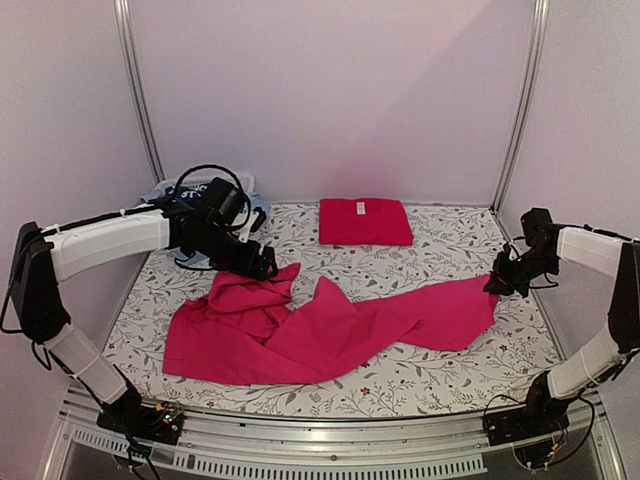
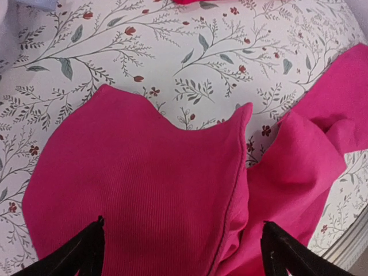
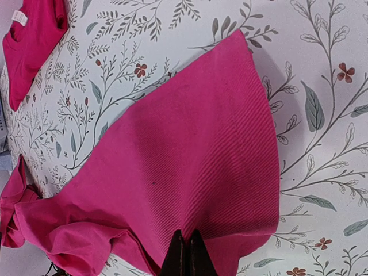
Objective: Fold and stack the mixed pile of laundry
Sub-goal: Flatten out the crumpled trousers at the center of the board.
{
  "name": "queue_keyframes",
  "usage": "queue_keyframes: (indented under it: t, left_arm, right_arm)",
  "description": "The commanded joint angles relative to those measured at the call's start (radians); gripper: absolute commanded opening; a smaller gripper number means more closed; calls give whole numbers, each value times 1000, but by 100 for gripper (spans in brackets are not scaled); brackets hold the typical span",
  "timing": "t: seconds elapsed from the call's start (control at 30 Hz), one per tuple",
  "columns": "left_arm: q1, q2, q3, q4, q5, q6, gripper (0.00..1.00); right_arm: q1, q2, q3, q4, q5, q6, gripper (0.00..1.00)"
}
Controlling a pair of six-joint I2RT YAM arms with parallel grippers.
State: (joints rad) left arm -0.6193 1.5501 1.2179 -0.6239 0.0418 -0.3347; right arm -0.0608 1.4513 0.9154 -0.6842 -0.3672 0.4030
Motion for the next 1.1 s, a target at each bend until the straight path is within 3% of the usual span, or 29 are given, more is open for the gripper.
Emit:
queue_keyframes:
  t: [0.0,0.1,0.17,0.23,0.27,0.47,0.73,1.07]
  left_arm:
    - [16,47,11,-98,-8,79,89]
    - [70,40,-40,-91,-8,57,70]
    - [130,-4,-74,-80,-17,30,42]
    - [199,-82,-105,-49,-22,6,4]
    - [236,-122,-114,-31,-23,-5,0]
    - [445,-312,-113,56,42,-41,0]
    - [611,-456,-36,100,83,-76,0]
    - [749,-423,295,119,-82,-112,0]
  right_arm:
    - [-36,-44,23,-14,28,-11,0]
    - [-59,-67,12,-22,30,-15,0]
    - [-74,-79,10,-32,36,-20,0]
    - [-96,-90,11,-39,38,-27,0]
    - [-108,-97,12,-43,38,-30,0]
    - [-148,-109,5,-64,67,-50,0]
    - [-192,-135,-25,-68,109,-40,0]
    - [-199,-146,-35,-49,96,-36,0]
